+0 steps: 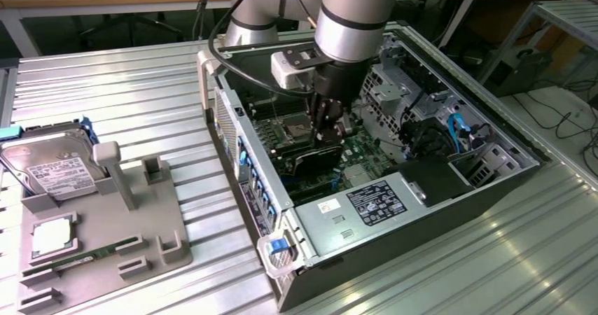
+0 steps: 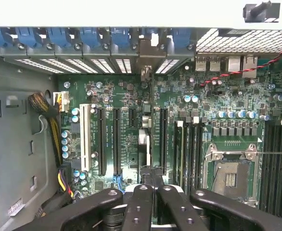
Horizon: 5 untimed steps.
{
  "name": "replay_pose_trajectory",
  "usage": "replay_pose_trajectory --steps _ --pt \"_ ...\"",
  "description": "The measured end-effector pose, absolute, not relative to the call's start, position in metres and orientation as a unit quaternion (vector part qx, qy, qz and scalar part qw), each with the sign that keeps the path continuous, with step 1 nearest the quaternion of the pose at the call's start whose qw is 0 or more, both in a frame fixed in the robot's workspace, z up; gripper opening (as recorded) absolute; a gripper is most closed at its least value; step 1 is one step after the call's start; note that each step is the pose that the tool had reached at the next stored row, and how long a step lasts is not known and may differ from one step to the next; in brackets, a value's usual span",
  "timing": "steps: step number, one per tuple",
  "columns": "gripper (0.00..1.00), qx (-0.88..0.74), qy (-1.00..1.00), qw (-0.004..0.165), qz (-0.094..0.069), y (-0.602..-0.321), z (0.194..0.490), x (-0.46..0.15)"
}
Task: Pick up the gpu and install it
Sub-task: 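Insert the gpu into the slot, then press down on the gpu until it lock into place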
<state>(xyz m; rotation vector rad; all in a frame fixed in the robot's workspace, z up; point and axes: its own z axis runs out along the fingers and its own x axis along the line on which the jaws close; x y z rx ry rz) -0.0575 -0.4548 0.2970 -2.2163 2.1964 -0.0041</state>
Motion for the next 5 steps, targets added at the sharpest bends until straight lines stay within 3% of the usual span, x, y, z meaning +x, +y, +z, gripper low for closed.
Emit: replay_pose_trajectory --steps 5 --pt "0.11 -0.71 0.704 0.011 -0.001 -0.4548 0.297 -0.0574"
